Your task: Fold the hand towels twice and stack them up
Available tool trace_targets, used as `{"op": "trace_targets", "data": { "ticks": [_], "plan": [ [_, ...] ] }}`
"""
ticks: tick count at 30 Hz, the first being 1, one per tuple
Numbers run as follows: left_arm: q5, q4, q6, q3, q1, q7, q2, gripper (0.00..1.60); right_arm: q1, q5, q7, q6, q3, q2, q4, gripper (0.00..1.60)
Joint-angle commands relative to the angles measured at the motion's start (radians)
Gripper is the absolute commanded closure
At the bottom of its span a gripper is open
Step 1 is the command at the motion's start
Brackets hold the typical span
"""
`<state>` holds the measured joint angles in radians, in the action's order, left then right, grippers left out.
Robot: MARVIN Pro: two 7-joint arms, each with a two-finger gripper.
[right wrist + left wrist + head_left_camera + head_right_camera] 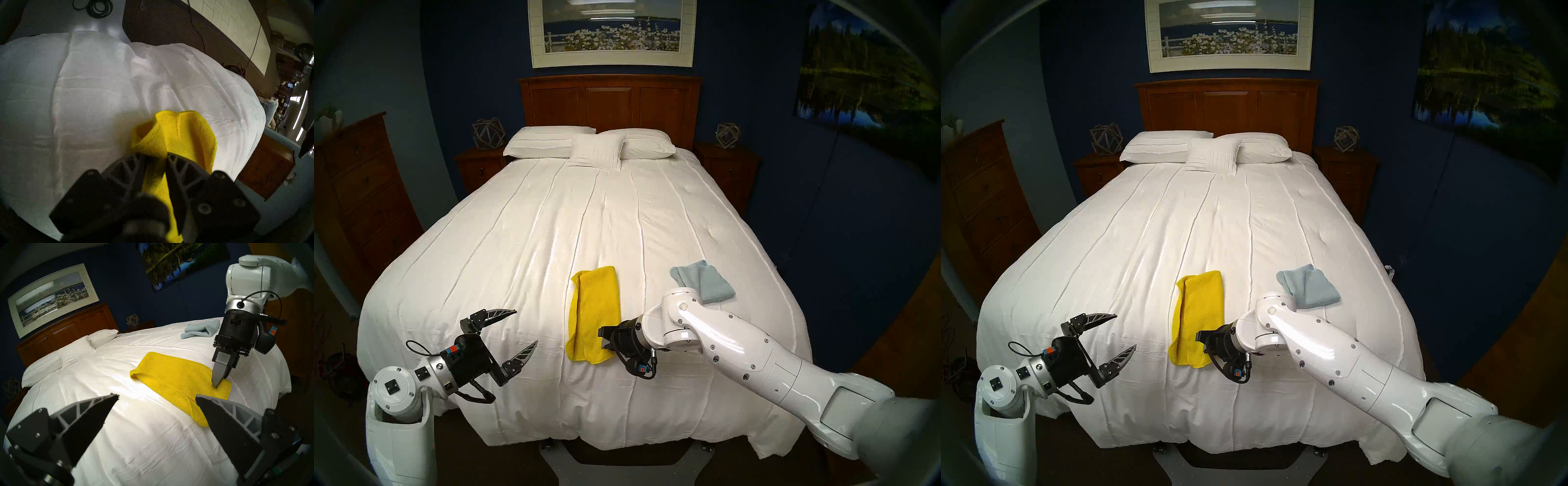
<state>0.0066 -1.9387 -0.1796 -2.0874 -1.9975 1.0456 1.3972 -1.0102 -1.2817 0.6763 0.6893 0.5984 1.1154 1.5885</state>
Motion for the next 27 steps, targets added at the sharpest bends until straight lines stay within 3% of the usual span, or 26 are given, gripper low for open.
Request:
{"op": "trace_targets", "data": {
  "ticks": [1,3,4,8,12,15,22,24,27],
  "plan": [
    [-0.007,-0.013,0.002,-0.002,-0.001,0.002,0.002,0.0,-0.002,0.045,0.018,0.034,0.013,-0.034,0.052,1.12],
    [-0.007,-0.013,0.001,-0.002,-0.001,0.002,0.002,0.0,-0.009,0.062,0.026,0.045,0.02,-0.059,0.076,1.32],
    [-0.006,-0.013,0.001,-0.001,-0.001,0.002,0.002,0.0,-0.014,0.097,0.033,0.065,0.032,-0.088,0.102,1.6],
    [-0.006,-0.012,0.001,-0.001,-0.001,0.002,0.001,0.0,-0.044,0.182,0.019,0.085,0.07,-0.139,0.165,1.6],
    [-0.006,-0.013,0.001,-0.001,-0.001,0.002,0.001,0.0,-0.054,0.232,0.013,0.066,0.097,-0.13,0.162,1.6],
    [-0.006,-0.012,0.0,-0.001,-0.001,0.001,0.001,0.0,-0.02,0.242,-0.002,0.045,0.108,-0.042,0.091,1.6],
    [-0.005,-0.011,-0.001,-0.001,0.0,0.001,0.001,0.0,0.065,0.236,-0.013,0.005,0.076,0.021,-0.001,1.6],
    [-0.005,-0.01,-0.001,0.0,0.001,0.001,0.0,0.0,0.095,0.241,-0.029,-0.018,0.095,0.065,-0.06,1.6],
    [-0.004,-0.009,-0.002,0.0,0.001,0.0,0.0,0.0,0.114,0.25,-0.039,-0.03,0.114,0.08,-0.077,1.6]
  ]
}}
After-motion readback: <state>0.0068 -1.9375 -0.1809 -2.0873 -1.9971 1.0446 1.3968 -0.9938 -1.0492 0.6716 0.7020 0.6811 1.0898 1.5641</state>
